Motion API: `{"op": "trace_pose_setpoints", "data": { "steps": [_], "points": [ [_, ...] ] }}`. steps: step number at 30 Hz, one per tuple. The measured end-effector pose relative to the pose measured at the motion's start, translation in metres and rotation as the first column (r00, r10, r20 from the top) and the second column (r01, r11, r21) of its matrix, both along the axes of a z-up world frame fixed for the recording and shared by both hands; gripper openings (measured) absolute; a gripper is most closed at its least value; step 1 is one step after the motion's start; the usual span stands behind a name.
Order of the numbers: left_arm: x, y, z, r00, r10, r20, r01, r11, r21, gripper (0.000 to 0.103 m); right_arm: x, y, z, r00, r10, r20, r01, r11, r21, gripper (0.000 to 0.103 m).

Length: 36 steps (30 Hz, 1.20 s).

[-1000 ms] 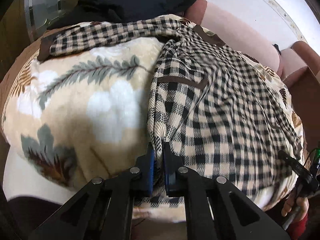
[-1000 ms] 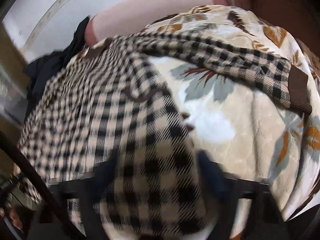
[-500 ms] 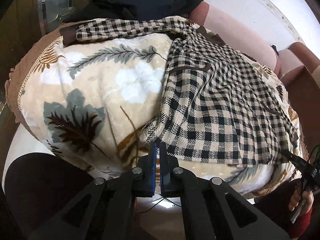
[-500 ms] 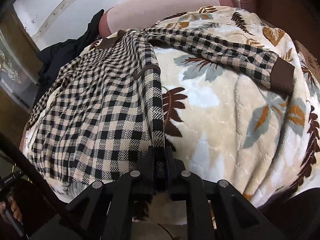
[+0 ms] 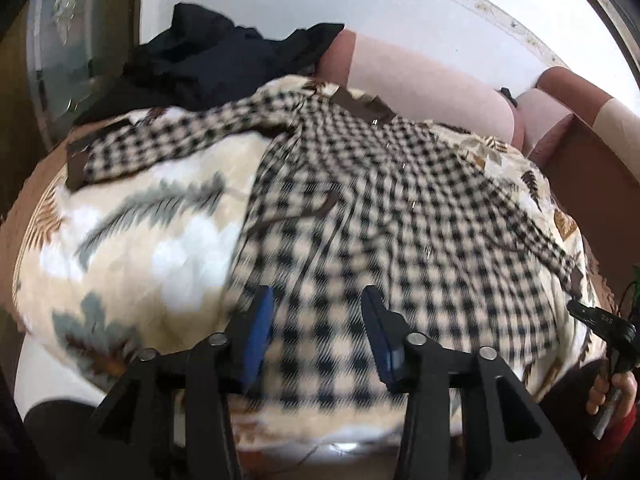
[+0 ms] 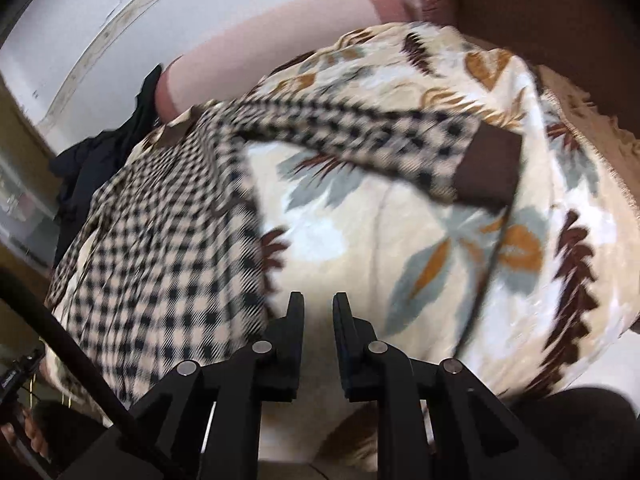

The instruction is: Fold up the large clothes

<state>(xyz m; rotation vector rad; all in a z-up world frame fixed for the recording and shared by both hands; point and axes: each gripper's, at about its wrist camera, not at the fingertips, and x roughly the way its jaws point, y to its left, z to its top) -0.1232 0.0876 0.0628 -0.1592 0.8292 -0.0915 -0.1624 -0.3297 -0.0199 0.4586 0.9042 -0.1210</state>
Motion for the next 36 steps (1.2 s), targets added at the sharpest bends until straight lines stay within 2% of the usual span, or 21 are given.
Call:
{"op": "trace_pose_setpoints", "data": {
  "steps": [1, 3, 5, 9, 13, 17, 21, 23, 24, 25, 29, 32, 36],
  "points": [
    [0.008, -0.005, 0.0, 1.0, -0.003, 0.005, 0.003, 1.0, -0.007, 0.048, 0.003, -0.008, 0.001, 1.0, -0.025, 0.006, 0.025, 1.0, 0.005, 0.039],
    [0.027, -0.014, 0.0, 1.0, -0.009, 0.021, 0.009, 1.0, -0.024, 0.051, 0.01, -0.025, -0.001, 0.997, -0.078, 0.013, 0.078, 0.996, 0.036, 0.051],
    [0.045, -0.023, -0.003, 0.999, -0.014, 0.043, 0.014, 1.0, -0.009, 0.054, 0.017, -0.045, -0.007, 0.991, -0.131, 0.005, 0.13, 0.986, 0.105, 0.053],
    [0.075, -0.038, -0.017, 0.999, -0.021, 0.033, 0.02, 0.999, 0.037, 0.054, 0.027, -0.073, -0.022, 0.977, -0.209, -0.035, 0.211, 0.951, 0.228, 0.061],
    [0.094, -0.042, -0.035, 1.0, -0.018, -0.017, 0.019, 0.999, 0.047, 0.055, 0.041, -0.091, -0.033, 0.955, -0.287, -0.071, 0.296, 0.914, 0.278, 0.068],
    [0.098, -0.038, -0.05, 0.999, -0.015, -0.049, 0.016, 0.999, 0.028, 0.056, 0.052, -0.102, -0.034, 0.935, -0.351, -0.056, 0.349, 0.878, 0.326, 0.077],
    [0.1, -0.034, -0.059, 0.998, -0.015, -0.069, 0.017, 1.0, 0.023, 0.056, 0.07, -0.121, -0.038, 0.9, -0.432, -0.063, 0.425, 0.834, 0.351, 0.077],
    [0.099, -0.032, -0.062, 0.997, -0.016, -0.074, 0.017, 1.0, 0.023, 0.056, 0.077, -0.133, -0.038, 0.884, -0.461, -0.074, 0.455, 0.817, 0.354, 0.07],
    [0.099, -0.032, -0.063, 0.997, -0.015, -0.077, 0.017, 1.0, 0.023, 0.056, 0.081, -0.14, -0.038, 0.879, -0.47, -0.078, 0.465, 0.811, 0.355, 0.043],
    [0.098, -0.031, -0.063, 0.997, -0.015, -0.078, 0.017, 1.0, 0.023, 0.056, 0.086, -0.15, -0.036, 0.879, -0.47, -0.08, 0.466, 0.811, 0.354, 0.009],
    [0.099, -0.031, -0.065, 0.997, -0.017, -0.077, 0.019, 1.0, 0.019, 0.058, 0.097, -0.195, -0.004, 0.856, -0.518, 0.005, 0.5, 0.828, 0.253, 0.009],
    [0.1, -0.034, -0.066, 0.997, -0.017, -0.075, 0.019, 1.0, 0.025, 0.062, 0.105, -0.22, 0.019, 0.841, -0.538, 0.05, 0.508, 0.818, 0.27, 0.009],
    [0.102, -0.038, -0.067, 0.997, -0.024, -0.071, 0.027, 0.999, 0.043, 0.064, 0.128, -0.222, 0.038, 0.86, -0.506, 0.067, 0.482, 0.848, 0.22, 0.009]
  ]
}}
